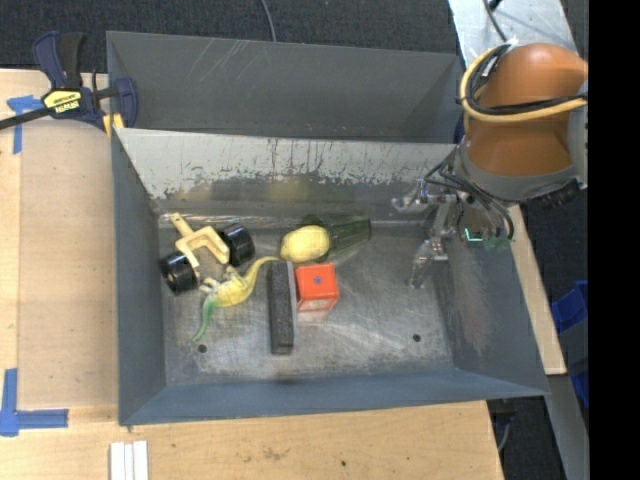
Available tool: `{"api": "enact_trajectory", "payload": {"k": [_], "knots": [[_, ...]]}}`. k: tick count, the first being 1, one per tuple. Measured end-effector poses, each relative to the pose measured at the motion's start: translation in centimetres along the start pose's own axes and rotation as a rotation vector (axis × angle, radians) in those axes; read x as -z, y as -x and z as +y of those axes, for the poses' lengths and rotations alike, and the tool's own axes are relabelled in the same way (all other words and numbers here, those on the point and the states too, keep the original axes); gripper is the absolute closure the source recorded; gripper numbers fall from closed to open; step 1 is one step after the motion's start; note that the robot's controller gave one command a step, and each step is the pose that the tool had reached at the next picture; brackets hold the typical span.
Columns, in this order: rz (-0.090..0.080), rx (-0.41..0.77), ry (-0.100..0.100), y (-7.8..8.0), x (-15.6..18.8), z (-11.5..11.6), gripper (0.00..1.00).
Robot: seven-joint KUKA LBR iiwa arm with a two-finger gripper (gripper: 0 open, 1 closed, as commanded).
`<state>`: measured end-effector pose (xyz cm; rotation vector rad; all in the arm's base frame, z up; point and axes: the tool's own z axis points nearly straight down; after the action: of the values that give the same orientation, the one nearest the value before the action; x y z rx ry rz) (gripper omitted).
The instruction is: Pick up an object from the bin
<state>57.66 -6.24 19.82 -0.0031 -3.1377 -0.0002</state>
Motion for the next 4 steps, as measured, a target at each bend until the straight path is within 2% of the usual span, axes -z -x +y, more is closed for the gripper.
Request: {"api": "enact_trajectory", "payload": {"k": [1,2,3,4], "knots": [[-0.008,0.001,-0.001,0.2,0.4,0.0,0.00],[-0.011,0.021,-0.001,-5.4,-4.1,4.5,0.00],[0.004,-0.065,0.001,-6.2,-4.9,6.8,0.00],[-0.016,-0.181,0.002,-4.9,-8.7,6.7,0.00]]}}
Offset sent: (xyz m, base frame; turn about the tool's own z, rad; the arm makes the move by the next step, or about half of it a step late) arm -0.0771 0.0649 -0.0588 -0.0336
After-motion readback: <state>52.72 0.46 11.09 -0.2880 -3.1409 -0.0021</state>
